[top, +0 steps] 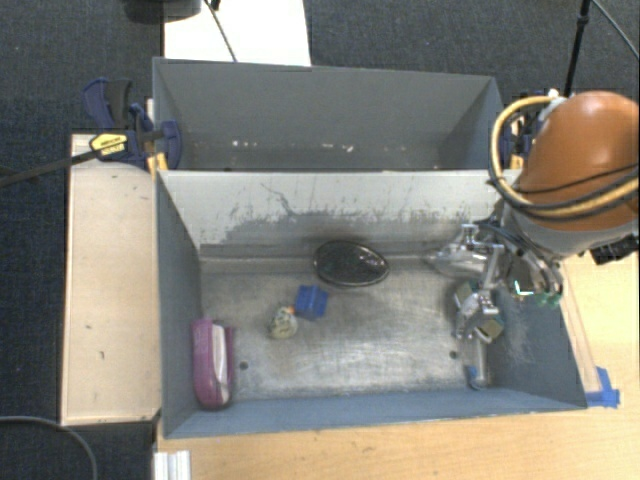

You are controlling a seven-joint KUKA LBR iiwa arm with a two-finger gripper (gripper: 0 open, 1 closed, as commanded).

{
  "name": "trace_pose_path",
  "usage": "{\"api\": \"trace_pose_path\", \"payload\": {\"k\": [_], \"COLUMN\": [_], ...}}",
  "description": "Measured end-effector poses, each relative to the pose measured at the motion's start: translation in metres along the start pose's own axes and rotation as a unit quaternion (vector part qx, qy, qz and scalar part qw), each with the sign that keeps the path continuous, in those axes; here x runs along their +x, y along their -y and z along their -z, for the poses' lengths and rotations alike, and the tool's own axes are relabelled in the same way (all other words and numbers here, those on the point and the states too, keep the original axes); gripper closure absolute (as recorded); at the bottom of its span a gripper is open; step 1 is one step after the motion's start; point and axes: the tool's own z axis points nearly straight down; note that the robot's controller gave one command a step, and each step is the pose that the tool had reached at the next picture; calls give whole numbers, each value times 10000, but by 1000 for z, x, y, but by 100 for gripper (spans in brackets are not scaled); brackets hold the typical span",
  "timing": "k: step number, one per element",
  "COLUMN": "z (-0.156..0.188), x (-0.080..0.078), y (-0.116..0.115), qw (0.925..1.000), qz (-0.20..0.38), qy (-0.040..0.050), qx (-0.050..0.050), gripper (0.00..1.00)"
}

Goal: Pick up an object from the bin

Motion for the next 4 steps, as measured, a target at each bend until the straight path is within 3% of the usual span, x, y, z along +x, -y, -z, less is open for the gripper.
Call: {"api": "trace_pose_path", "payload": {"k": [1,2,3,4], "z": [-89,-136,-140,15], "x": [-28,-61,-57,-58], "y": [86,96,97,87], "qw": [9992,9962,9962,9807], "qz": [399,865,871,1952], "qy": [8,107,23,74], "qx": [12,14,5,27], "gripper": [0,0,100,100]}}
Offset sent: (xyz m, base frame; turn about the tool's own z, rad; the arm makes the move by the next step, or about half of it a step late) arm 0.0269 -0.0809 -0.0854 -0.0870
